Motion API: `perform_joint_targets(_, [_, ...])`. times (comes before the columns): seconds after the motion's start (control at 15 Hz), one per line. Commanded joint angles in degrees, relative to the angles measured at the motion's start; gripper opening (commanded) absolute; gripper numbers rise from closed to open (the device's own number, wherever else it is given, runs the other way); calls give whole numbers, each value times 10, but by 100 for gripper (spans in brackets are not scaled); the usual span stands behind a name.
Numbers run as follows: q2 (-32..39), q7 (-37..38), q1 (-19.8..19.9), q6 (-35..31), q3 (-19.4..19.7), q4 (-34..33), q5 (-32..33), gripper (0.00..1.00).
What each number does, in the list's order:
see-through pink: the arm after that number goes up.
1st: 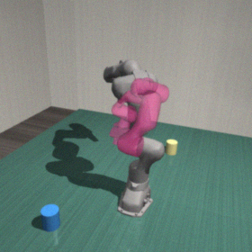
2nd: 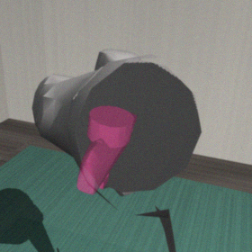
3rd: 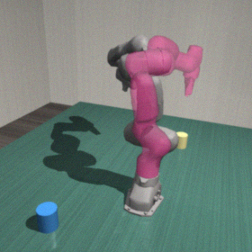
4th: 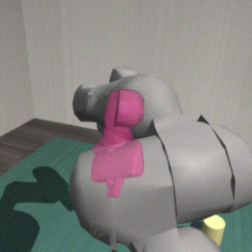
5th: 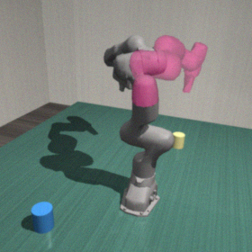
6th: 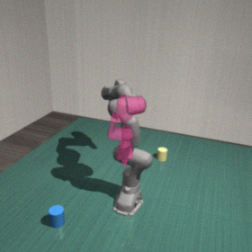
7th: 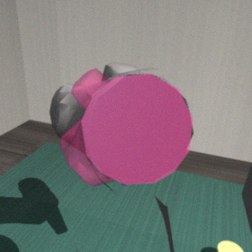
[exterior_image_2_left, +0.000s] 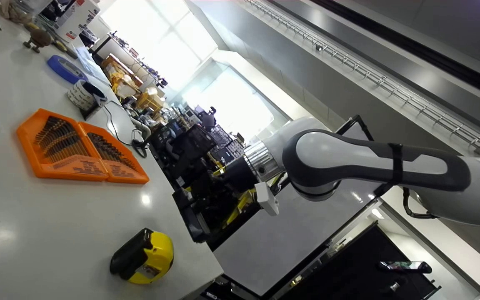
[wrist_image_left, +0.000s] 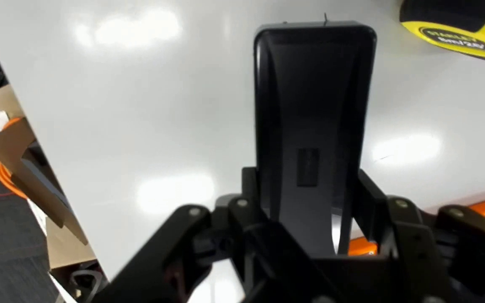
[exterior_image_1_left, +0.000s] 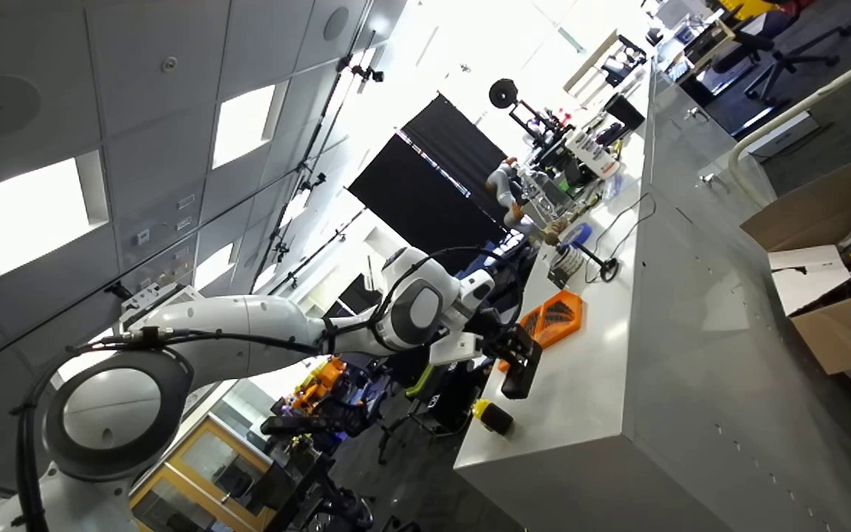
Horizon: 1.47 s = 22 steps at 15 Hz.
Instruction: Move the duster to the left
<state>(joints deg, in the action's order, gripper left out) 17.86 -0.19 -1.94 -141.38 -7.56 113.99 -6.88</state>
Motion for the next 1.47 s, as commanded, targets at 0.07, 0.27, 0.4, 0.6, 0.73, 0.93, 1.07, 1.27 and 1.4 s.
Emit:
perform_joint_targets(0.07, [32,156,-38,-18,33,-30,6,31])
perform_joint_targets(0.27, [43,235,-58,-36,60,-33,23,31])
perform_joint_targets(0.4, [47,273,-66,-40,75,-33,37,31])
perform_joint_targets(0.6, [53,317,-78,-36,93,-36,65,31])
perform_joint_targets(0.73, [56,332,-85,-34,100,-37,73,81])
perform_joint_targets(0.93, [55,340,-84,-34,97,-37,76,95])
perform_joint_targets(1.07, [55,341,-86,-37,97,-37,74,100])
perform_joint_targets(1.27, [53,338,-85,-40,94,-35,71,100])
perform_joint_targets(1.4, [53,338,-84,-43,94,-34,69,100])
